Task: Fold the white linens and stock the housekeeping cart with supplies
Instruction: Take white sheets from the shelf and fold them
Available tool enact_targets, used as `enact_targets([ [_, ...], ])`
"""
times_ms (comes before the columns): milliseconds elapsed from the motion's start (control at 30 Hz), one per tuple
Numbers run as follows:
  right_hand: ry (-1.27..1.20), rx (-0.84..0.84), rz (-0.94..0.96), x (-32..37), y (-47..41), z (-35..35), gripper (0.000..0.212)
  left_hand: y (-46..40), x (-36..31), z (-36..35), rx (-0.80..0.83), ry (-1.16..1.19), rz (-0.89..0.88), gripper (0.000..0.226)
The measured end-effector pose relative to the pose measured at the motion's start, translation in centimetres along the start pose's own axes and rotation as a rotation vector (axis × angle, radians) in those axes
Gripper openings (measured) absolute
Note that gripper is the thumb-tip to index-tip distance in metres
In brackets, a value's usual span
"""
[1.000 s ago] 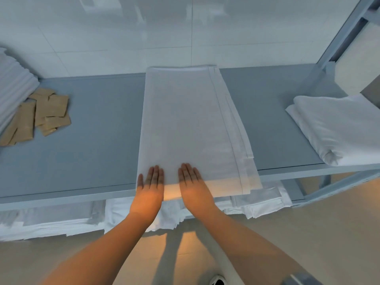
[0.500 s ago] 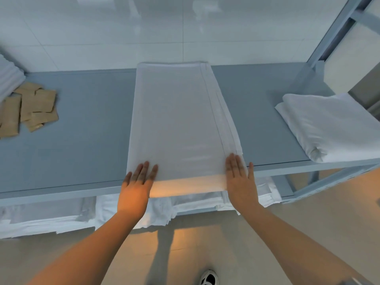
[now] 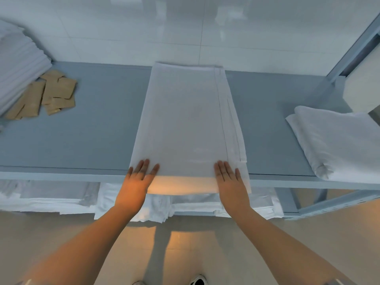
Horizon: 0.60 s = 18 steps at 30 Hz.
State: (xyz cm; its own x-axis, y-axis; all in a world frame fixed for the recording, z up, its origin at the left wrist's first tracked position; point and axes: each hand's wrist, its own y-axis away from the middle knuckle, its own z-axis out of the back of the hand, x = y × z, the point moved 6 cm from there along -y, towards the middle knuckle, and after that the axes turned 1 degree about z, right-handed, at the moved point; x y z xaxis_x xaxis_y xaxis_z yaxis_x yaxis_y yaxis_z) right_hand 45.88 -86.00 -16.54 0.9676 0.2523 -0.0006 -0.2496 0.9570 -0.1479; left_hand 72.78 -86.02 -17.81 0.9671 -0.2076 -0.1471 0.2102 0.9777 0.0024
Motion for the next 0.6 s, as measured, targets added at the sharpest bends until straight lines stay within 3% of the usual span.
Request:
enact_targets([
  [167,-0.023,-0.068,0.013,-0.2,1.3,0.9,0.06,1.7,-0.5,0.0,-0.029,0.01,0.076,0.091],
  [333,-0.093,0.065,0.012,-0.2,3.4,1.2,0.076,3.5,-0.8,1.3,0.002,0.048,0.072,0.089],
  [433,-0.129,-0.03,0.003,-0.1,5.1,2.9,0.074,5.5,-1.4,2.1,0.029,0.039,0.052,0.078],
  [600,-0.124,-0.19,-0.012,0.5,8.0,5.8,0.07,8.6,-2.8,6.7,-0.168,0.055,0.009,0.056],
])
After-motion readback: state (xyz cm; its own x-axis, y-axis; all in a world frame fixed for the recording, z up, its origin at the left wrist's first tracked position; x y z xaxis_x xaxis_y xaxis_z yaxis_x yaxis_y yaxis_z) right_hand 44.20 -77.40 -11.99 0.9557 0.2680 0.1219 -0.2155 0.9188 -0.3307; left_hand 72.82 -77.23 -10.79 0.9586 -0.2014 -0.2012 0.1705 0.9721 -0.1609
